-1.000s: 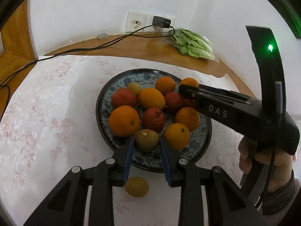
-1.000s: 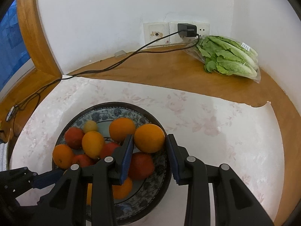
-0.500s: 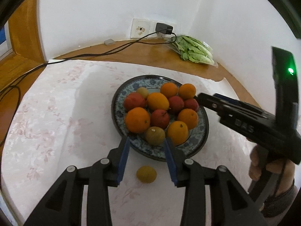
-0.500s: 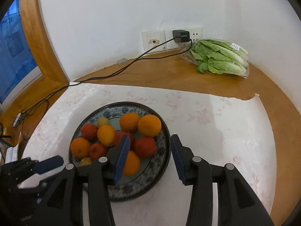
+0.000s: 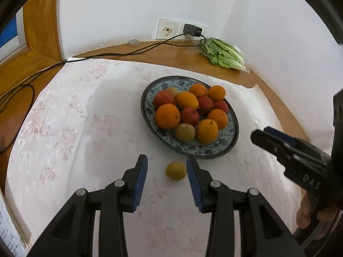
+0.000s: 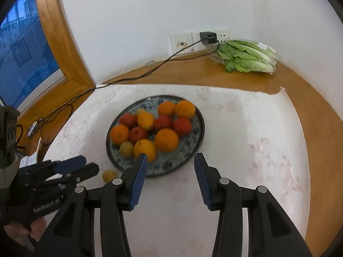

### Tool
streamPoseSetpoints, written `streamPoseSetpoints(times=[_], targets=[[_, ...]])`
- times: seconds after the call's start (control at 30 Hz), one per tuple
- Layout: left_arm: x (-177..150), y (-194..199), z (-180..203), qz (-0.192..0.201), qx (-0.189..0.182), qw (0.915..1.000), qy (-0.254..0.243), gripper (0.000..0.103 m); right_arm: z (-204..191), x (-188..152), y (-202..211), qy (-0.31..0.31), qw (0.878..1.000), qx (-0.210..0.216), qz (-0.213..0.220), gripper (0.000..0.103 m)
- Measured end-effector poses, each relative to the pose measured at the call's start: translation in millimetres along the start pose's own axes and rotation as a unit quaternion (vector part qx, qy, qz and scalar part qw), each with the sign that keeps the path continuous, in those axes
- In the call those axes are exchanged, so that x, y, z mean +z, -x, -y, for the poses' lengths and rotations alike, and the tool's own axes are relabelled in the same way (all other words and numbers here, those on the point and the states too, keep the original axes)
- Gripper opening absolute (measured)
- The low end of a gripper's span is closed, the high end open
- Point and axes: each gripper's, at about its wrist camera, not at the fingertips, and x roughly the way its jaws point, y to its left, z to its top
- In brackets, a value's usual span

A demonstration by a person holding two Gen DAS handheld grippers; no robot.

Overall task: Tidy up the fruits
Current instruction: 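Withdraw both open tools from the plate toward the last small fruits, then grasp a small brownish fruit with the left tool while the right tool grasps a small yellow fruit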

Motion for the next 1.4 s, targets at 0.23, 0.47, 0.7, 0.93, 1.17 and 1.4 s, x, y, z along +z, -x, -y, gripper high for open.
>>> streamPoseSetpoints(times=[0.23, 0.47, 0.7, 0.93, 1.17, 1.4], targets=[[-12, -5, 3, -0.011, -0.004, 0.9999, -0.002, 0.039, 0, -26, 13, -0.004, 1.000, -0.003, -0.015, 0.046], [-17, -14, 9, -0.019, -0.006, 0.9998, -0.008, 0.039, 1, -47, 25, -0.020, 1.000, 0.008, -0.018, 0.046], [-18, -25, 12, -0.025, -0.001, 0.9996, -0.012, 0.039, 1, -64, 27, -0.024, 0.999, 0.007, -0.027, 0.046], [-18, -31, 11, -0.025, 0.002, 0.9996, -0.010, 0.030, 5, -71, 24, -0.033, 0.999, 0.011, -0.036, 0.046], [-19, -28, 11, -0.019, -0.007, 0.9997, -0.014, 0.024, 4, -74, 21, -0.035, 0.998, 0.013, -0.042, 0.046], [-20, -14, 6, -0.012, -0.004, 0.9998, -0.013, 0.018, 1, -77, 22, -0.034, 0.998, 0.015, -0.043, 0.046]])
